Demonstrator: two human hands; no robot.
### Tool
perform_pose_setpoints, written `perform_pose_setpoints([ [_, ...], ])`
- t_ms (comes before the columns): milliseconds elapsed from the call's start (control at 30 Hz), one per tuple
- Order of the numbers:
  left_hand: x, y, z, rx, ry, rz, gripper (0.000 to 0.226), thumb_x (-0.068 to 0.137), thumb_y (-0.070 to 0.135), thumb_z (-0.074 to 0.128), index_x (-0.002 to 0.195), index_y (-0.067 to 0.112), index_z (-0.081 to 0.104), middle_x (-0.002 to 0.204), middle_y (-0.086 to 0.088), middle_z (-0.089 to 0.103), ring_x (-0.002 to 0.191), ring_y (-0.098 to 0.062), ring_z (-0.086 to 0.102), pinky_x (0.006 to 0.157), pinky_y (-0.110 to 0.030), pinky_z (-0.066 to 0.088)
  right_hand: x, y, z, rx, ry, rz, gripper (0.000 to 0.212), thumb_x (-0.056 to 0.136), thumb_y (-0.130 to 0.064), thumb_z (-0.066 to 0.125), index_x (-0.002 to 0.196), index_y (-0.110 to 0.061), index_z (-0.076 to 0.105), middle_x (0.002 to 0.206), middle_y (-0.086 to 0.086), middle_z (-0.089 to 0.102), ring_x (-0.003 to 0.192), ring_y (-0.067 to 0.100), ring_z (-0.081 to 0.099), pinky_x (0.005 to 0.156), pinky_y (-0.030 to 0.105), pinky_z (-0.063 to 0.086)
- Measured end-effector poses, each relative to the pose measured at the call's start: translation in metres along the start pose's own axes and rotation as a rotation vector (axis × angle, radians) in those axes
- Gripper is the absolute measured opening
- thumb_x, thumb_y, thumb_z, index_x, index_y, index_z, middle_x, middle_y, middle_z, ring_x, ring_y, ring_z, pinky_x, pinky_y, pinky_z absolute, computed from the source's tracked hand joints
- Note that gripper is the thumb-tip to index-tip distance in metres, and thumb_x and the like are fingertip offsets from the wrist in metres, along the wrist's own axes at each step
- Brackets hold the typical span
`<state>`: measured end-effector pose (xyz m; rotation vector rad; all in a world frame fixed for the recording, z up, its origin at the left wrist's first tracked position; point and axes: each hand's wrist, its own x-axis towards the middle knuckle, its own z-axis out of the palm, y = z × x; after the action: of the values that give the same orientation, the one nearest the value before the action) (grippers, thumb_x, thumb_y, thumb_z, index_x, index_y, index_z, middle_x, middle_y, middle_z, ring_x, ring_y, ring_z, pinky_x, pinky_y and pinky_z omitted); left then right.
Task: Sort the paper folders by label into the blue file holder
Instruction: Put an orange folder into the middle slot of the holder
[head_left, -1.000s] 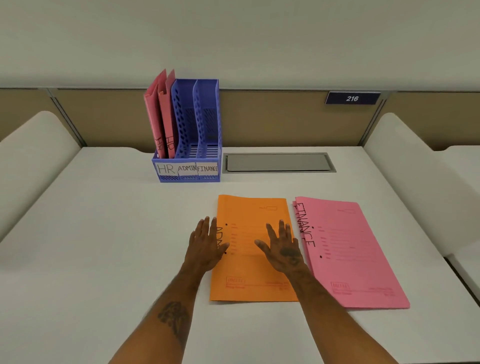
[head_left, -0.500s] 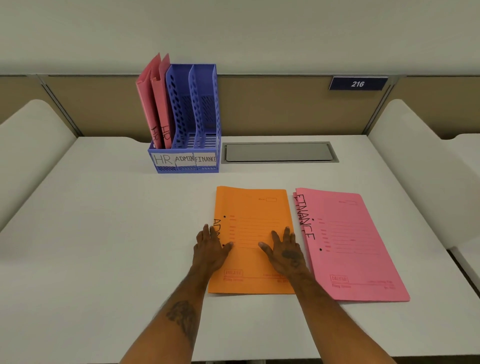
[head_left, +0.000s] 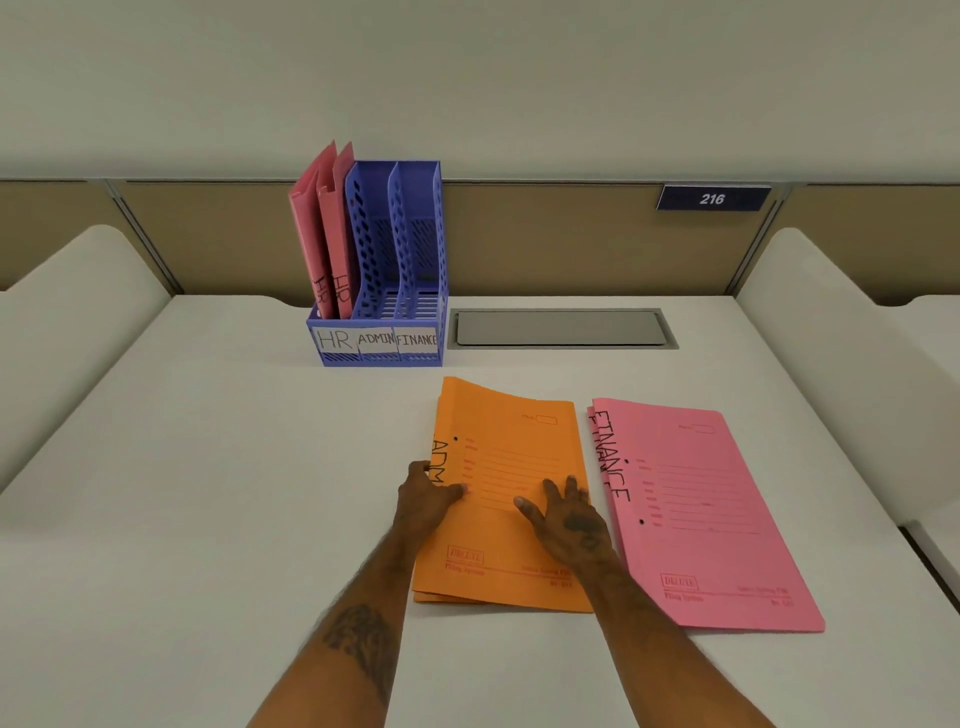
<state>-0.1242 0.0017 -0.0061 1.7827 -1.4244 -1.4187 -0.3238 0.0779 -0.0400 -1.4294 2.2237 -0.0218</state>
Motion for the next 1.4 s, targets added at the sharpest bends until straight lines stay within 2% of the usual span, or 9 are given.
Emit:
perform_pose_setpoints([
  [133, -0.007, 0.008, -0.002, -0.016, -0.022, 0.06, 0.048, 0.085, 0.02, 0.075, 0.128, 0.012, 0.055, 0.127, -0.012, 0.065, 0.109, -0.032, 0.066, 0.097, -0.052, 0.052, -0.001, -0.002, -0.007, -0.014, -0.038, -0.017, 0.085, 0.085, -0.079, 0.02, 0.15, -0.024, 0.021, 0.161, 0.014, 0.009, 0.145, 0.039, 0.016, 0.112, 0.054, 0.028],
  [233, -0.012, 0.018, -0.005, -0.052, 0.004, 0.08, 0.05, 0.086, 0.019, 0.073, 0.131, 0.01, 0.052, 0.129, -0.012, 0.064, 0.11, -0.032, 0.065, 0.097, -0.053, 0.053, 0.001, -0.011, -0.023, -0.055, -0.026, -0.041, 0.086, 0.085, -0.079, 0.018, 0.145, -0.021, 0.032, 0.159, 0.013, 0.017, 0.14, 0.036, 0.029, 0.109, 0.054, 0.032],
  [333, -0.019, 0.032, -0.007, -0.054, 0.044, 0.13, 0.053, 0.089, 0.023, 0.071, 0.136, 0.012, 0.047, 0.133, -0.011, 0.06, 0.113, -0.031, 0.063, 0.097, -0.051, 0.053, 0.007, -0.037, -0.05, -0.062, 0.064, -0.118, 0.086, 0.084, -0.08, 0.017, 0.139, -0.019, 0.044, 0.155, 0.011, 0.028, 0.133, 0.032, 0.04, 0.101, 0.049, 0.04],
  [500, -0.028, 0.057, -0.016, -0.137, 0.11, 0.201, 0.049, 0.093, 0.025, 0.065, 0.136, 0.016, 0.044, 0.132, -0.009, 0.059, 0.111, -0.027, 0.062, 0.093, -0.044, 0.054, 0.015, -0.105, -0.11, 0.029, 0.241, -0.23, 0.086, 0.083, -0.081, 0.019, 0.135, -0.019, 0.046, 0.133, 0.011, 0.054, 0.116, 0.031, 0.054, 0.087, 0.043, 0.046],
  [700, -0.032, 0.089, -0.036, -0.192, 0.161, 0.306, 0.036, 0.096, 0.027, 0.061, 0.127, 0.017, 0.046, 0.119, -0.003, 0.063, 0.109, -0.026, 0.063, 0.097, -0.049, 0.052, 0.012, -0.182, -0.177, 0.071, 0.385, -0.289, 0.088, 0.08, -0.083, 0.03, 0.131, -0.013, 0.047, 0.122, 0.014, 0.059, 0.107, 0.035, 0.057, 0.074, 0.04, 0.044],
  [833, -0.031, 0.101, -0.048, -0.154, 0.269, 0.428, 0.028, 0.094, 0.023, 0.062, 0.117, 0.018, 0.047, 0.107, -0.002, 0.067, 0.094, -0.023, 0.066, 0.086, -0.047, 0.056, 0.008, -0.225, -0.209, 0.155, 0.481, -0.273, 0.068, 0.085, -0.067, 0.047, 0.121, -0.01, 0.051, 0.117, 0.013, 0.061, 0.103, 0.033, 0.058, 0.071, 0.036, 0.04],
  [1033, -0.025, 0.098, -0.075, -0.047, 0.422, 0.564, 0.019, 0.094, 0.025, 0.059, 0.106, 0.028, 0.045, 0.084, 0.02, 0.058, 0.072, -0.001, 0.06, 0.065, -0.027, 0.049, 0.0, -0.276, -0.234, 0.22, 0.625, -0.269, 0.05, 0.087, -0.039, 0.056, 0.122, -0.004, 0.049, 0.11, 0.01, 0.062, 0.079, 0.02, 0.047, 0.062, 0.032, 0.039],
  [1267, -0.007, 0.089, -0.122, 0.068, 0.435, 0.668, 0.02, 0.096, 0.029, 0.058, 0.113, 0.027, 0.047, 0.092, 0.015, 0.059, 0.079, -0.004, 0.061, 0.061, -0.011, 0.044, -0.006, -0.331, -0.241, 0.316, 0.776, -0.179, 0.036, 0.084, -0.022, 0.06, 0.115, -0.006, 0.05, 0.1, 0.008, 0.063, 0.082, 0.024, 0.06, 0.058, 0.031, 0.046],
  [1400, 0.004, 0.088, -0.151, 0.113, 0.392, 0.736, 0.022, 0.097, 0.037, 0.056, 0.116, 0.029, 0.048, 0.092, 0.024, 0.052, 0.069, 0.012, 0.052, 0.058, -0.003, 0.036, -0.008, -0.357, -0.24, 0.331, 0.832, -0.168, 0.033, 0.087, -0.021, 0.058, 0.116, -0.006, 0.049, 0.1, 0.009, 0.062, 0.088, 0.027, 0.063, 0.059, 0.032, 0.046],
])
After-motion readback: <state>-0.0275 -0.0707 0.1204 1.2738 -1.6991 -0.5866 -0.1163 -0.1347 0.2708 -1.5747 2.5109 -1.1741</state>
